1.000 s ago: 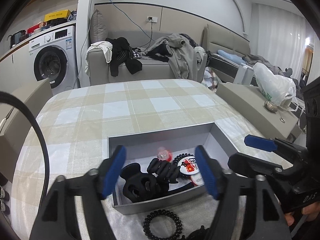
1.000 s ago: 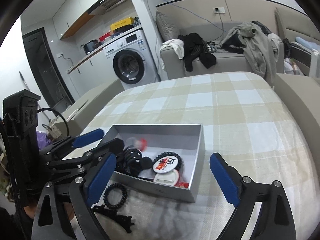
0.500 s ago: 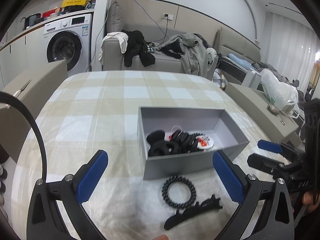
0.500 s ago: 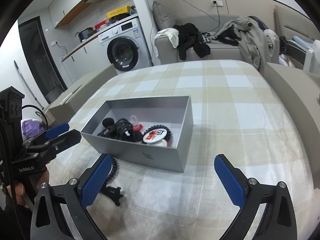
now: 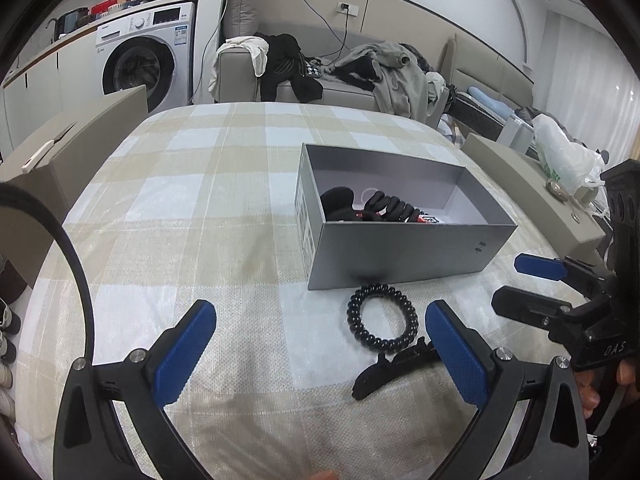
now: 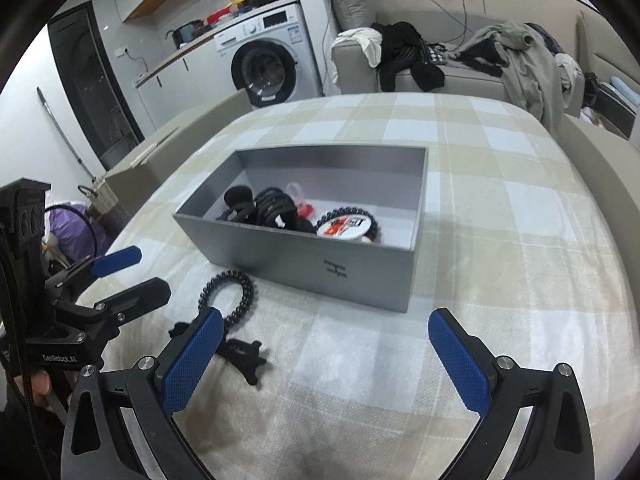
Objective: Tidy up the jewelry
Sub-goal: 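Move the right gripper to the long black claw clip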
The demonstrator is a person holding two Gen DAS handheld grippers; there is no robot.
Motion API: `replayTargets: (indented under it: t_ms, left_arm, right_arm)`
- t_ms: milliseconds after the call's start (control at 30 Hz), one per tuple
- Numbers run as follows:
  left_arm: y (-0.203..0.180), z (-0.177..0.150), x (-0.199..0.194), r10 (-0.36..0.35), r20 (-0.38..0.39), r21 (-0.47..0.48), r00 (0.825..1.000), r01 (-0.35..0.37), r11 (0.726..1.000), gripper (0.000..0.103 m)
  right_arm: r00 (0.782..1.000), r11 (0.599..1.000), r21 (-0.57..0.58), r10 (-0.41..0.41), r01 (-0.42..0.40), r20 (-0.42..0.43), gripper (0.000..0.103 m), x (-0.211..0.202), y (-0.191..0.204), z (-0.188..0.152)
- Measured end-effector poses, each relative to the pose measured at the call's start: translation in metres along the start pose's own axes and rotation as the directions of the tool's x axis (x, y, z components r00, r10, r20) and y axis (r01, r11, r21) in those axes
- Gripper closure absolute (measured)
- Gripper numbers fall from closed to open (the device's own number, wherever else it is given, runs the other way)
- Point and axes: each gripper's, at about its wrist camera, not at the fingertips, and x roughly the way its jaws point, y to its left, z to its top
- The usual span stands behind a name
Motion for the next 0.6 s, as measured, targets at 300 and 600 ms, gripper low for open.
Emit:
replayTargets:
  t_ms: [300, 600]
  left_arm:
    - [0.016, -0.006, 0.0, 0.029, -0.014, -0.033, 0.999, -0.029, 0.999, 0.001]
    - [0.025, -0.016, 0.0, 0.051, -0.047, -0.037, 0.998, -0.053, 0.998, 0.001]
  right_arm:
    - [0.996, 0.995, -0.101, -0.005, -0.003, -0.086, 0.0, 0.019, 0.021, -0.013]
    - [0.993, 0.989, -0.142, -0.054, 0.039, -0.106, 0.0, 0.026, 0.025, -0.016]
